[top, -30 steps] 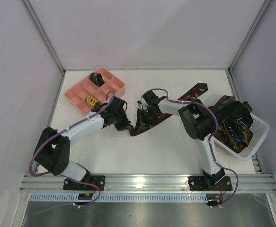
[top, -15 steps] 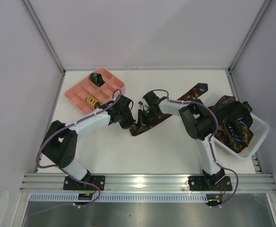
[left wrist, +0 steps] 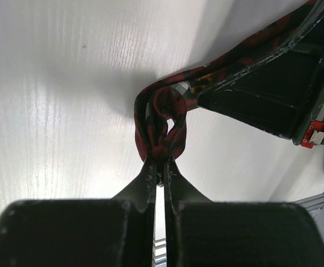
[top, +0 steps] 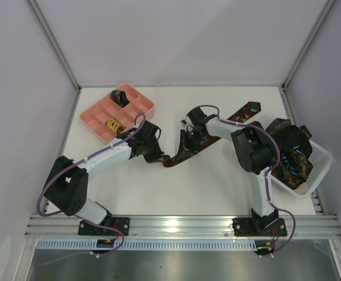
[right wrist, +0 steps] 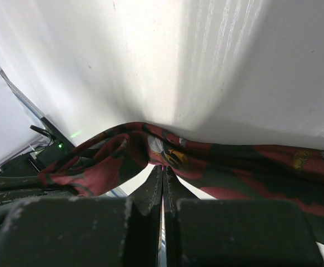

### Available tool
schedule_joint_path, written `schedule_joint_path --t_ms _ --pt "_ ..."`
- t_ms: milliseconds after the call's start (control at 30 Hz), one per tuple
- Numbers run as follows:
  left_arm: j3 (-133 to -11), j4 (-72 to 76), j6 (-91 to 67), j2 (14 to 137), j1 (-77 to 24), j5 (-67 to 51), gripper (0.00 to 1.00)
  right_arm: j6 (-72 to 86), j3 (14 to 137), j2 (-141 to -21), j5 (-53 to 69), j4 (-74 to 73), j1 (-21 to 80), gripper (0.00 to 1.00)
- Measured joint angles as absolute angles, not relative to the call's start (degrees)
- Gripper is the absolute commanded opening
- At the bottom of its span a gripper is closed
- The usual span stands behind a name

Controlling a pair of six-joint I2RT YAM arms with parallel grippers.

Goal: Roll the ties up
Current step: Roll the tie

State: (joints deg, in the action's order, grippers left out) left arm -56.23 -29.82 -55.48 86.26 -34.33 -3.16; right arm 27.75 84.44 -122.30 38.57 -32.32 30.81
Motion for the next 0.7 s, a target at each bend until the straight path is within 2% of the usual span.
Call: schedule_joint_path --t_ms 700 --pt "-59.55 -32.75 -54.92 88.82 -34.39 -3.14 0.0 30.41 86.08 -123.24 40.99 -30.09 34.85 0.0"
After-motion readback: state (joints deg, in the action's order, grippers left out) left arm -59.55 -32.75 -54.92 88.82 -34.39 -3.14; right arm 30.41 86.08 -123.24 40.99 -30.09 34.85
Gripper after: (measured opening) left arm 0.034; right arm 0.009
